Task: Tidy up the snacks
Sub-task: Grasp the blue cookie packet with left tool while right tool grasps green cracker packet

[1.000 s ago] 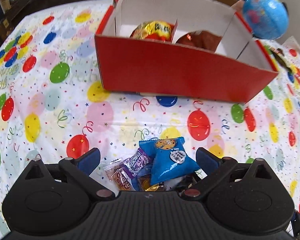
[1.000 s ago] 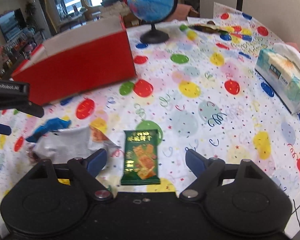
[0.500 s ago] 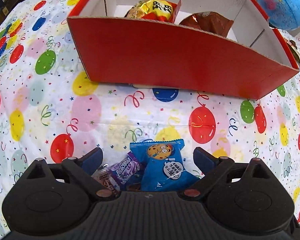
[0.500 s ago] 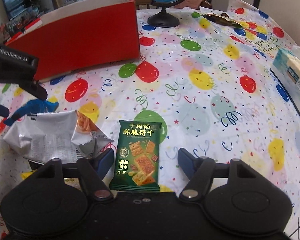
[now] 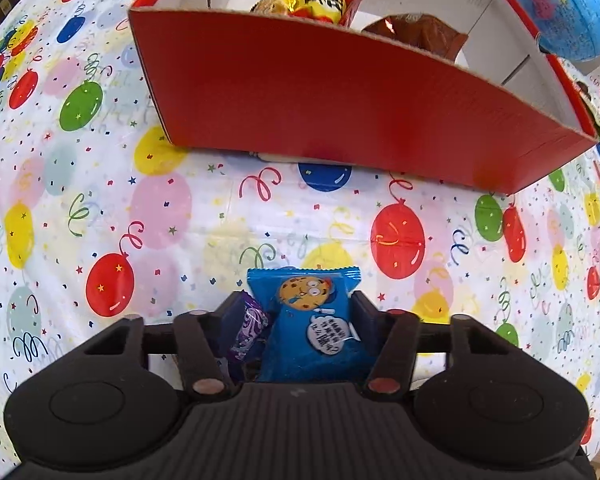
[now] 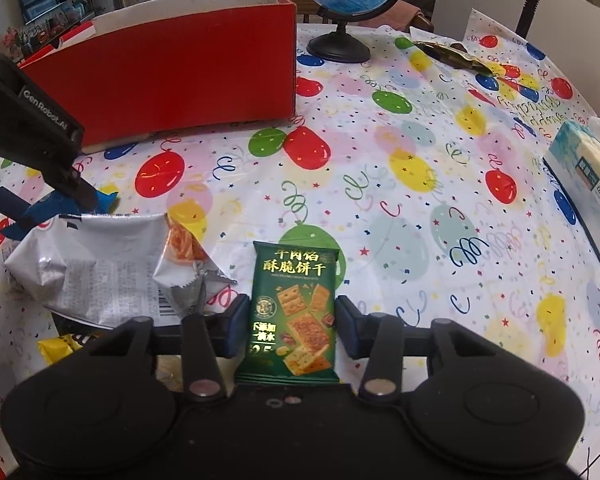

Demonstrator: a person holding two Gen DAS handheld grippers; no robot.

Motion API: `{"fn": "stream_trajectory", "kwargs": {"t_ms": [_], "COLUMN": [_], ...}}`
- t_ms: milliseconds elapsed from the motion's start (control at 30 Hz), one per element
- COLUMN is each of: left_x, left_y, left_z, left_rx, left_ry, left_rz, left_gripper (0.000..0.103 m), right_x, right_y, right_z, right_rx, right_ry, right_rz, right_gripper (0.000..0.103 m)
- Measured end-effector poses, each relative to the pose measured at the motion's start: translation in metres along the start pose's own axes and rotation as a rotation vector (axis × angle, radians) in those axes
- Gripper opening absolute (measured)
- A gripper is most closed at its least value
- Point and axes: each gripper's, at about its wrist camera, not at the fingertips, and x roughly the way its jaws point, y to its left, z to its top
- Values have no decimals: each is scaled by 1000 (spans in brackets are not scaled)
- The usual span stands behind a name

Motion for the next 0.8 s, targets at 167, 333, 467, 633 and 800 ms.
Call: {"fn": "stream_trajectory", "kwargs": {"t_ms": [167, 333, 467, 633, 800], "left_x": [-10, -21, -36, -63, -92], "left_y": [9, 20, 27, 28, 28], "left_z": [-1, -4, -9, -17, -25], "left_rx": [-10, -29, -32, -5, 31], "left_ry": [-18, -39, -59, -107, -167], "left_rz": [-22, -38, -57, -87, -123], "left_gripper": [36, 36, 36, 36, 36], "right_x": [-1, -7, -23, -53, -83], "right_y": [-7, -14, -17, -13, -3], "right_z": [-1, -1, 3, 12, 22], "right_rx": [23, 62, 88, 94, 85], "right_ry": [-5, -15, -44, -104, -162], "right_rz": [-14, -24, -9, 18, 52], "right_gripper": [43, 43, 43, 43, 43]}}
